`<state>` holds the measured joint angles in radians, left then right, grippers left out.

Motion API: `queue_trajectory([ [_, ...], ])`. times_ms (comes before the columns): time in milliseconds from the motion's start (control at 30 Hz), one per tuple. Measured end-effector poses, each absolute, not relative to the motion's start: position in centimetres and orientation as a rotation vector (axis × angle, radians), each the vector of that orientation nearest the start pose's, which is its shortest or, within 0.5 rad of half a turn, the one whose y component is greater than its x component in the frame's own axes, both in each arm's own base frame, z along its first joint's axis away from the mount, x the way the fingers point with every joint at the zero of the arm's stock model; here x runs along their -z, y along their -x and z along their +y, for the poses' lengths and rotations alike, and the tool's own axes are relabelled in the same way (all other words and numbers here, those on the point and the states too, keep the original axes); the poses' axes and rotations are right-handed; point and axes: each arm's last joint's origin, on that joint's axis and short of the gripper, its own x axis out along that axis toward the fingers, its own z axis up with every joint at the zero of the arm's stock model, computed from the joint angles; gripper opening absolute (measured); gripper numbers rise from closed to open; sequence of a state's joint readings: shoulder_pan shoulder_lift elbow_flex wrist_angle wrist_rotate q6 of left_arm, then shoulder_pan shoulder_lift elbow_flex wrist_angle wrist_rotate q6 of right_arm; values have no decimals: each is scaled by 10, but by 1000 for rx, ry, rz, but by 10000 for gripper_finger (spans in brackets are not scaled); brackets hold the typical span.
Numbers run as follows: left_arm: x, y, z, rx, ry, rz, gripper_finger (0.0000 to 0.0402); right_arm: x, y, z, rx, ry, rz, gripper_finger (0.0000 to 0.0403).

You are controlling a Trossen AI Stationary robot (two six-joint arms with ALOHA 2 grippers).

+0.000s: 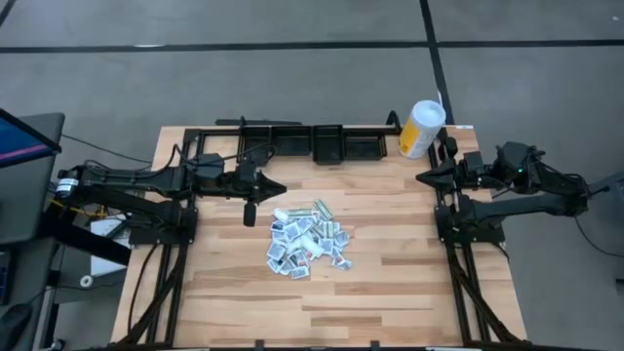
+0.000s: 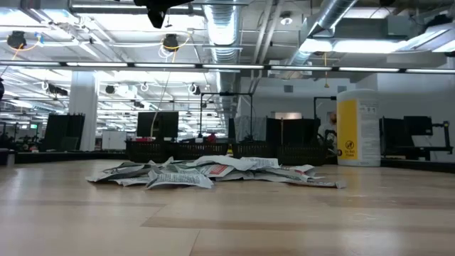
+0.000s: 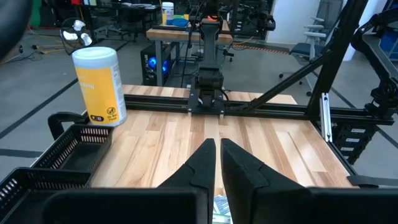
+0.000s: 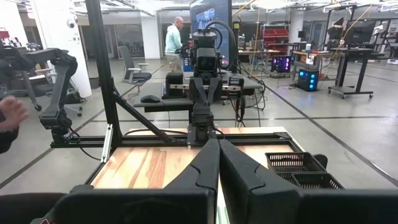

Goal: Pick & Place First Aid Supplies

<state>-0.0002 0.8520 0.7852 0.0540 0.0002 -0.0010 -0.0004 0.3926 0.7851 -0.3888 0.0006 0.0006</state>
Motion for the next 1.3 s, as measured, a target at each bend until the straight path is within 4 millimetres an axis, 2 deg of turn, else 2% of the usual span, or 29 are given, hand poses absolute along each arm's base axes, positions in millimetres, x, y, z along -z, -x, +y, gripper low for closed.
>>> queue_trajectory([
  [267, -345, -191, 0, 0, 1, 11, 26, -369, -77, 0, -1, -26, -151, 6],
  [600, -354, -191, 0, 1, 1, -87, 26, -394, -70, 0, -5, -27, -421, 6],
  [800, -342, -196, 0, 1, -6, -42, 26, -402, -66, -1, 40, 29, -515, 6],
  [900, -332, -196, 1, -27, -44, 11, 26, -397, -74, -2, 91, 54, -448, 6],
  [1000, -316, -194, 4, -130, -31, 120, 26, -383, -91, -6, 196, 38, -273, 6],
  [1100, -298, -189, 6, -220, -5, 214, 26, -356, -117, -10, 302, 40, 9, 6],
  [1200, -278, -186, 6, -214, 50, 265, 26, -322, -142, -13, 337, 36, 305, 6],
  [1300, -254, -184, 3, -193, 121, 316, 26, -292, -160, -16, 357, 11, 481, 3],
])
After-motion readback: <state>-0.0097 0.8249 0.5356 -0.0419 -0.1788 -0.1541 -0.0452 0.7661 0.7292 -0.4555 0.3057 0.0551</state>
